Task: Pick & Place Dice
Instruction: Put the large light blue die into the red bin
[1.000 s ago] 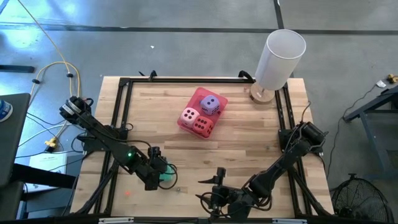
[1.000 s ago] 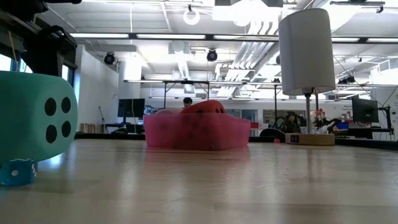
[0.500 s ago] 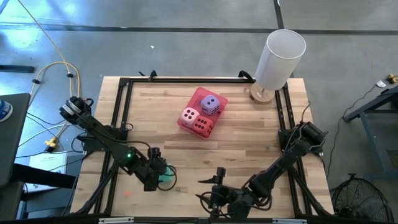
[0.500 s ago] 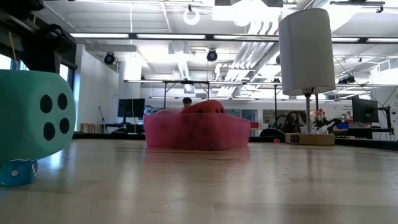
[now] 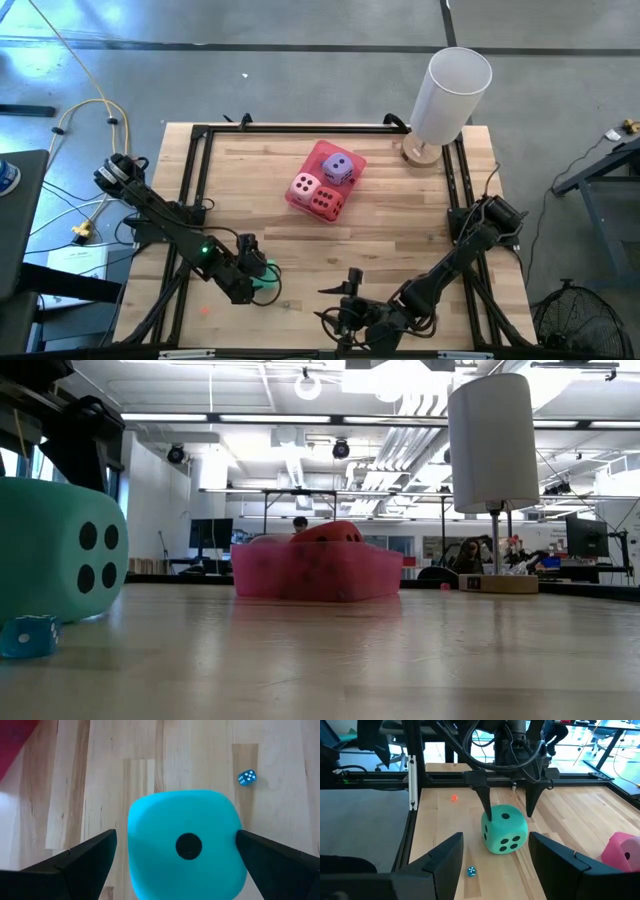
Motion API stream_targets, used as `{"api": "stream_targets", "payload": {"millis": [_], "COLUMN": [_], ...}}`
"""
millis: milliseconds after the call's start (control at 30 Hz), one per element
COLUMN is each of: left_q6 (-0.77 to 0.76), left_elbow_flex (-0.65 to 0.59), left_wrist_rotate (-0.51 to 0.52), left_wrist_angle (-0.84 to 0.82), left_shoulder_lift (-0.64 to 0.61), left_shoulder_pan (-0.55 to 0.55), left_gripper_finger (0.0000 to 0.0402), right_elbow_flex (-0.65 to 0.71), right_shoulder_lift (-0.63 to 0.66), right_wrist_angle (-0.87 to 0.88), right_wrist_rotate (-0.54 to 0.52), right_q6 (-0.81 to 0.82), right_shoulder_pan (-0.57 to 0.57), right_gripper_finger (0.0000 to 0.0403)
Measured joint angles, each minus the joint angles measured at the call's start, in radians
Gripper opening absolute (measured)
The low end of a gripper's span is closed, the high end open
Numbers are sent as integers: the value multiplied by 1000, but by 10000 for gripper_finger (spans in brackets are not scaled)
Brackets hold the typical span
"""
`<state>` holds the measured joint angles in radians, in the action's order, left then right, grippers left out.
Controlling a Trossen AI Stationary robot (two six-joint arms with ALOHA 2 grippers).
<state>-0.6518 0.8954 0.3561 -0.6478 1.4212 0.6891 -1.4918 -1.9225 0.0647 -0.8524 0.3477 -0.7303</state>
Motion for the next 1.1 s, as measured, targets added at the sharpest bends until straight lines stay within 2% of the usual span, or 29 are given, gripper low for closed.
{"api": "stream_targets", "payload": {"millis": [400,767,1100], "left_q6": [56,38,53], "left_elbow_flex": [-4,-8,-6], "left_wrist_rotate": [29,39,45], "left_wrist_angle": [33,40,60], "left_shoulder_lift": [-28,-110,-103], "left_shoulder_pan": [0,-1,72], "left_gripper_finger": [400,400,400], "right_elbow_flex": [0,0,0], "right_shoulder_lift": [0,0,0], "right_wrist_angle": [0,8,8], "right_wrist_rotate": [0,0,0], "right_q6": [0,0,0], "right_shoulder_pan": [0,0,0], "right_gripper_finger": [217,217,217]}}
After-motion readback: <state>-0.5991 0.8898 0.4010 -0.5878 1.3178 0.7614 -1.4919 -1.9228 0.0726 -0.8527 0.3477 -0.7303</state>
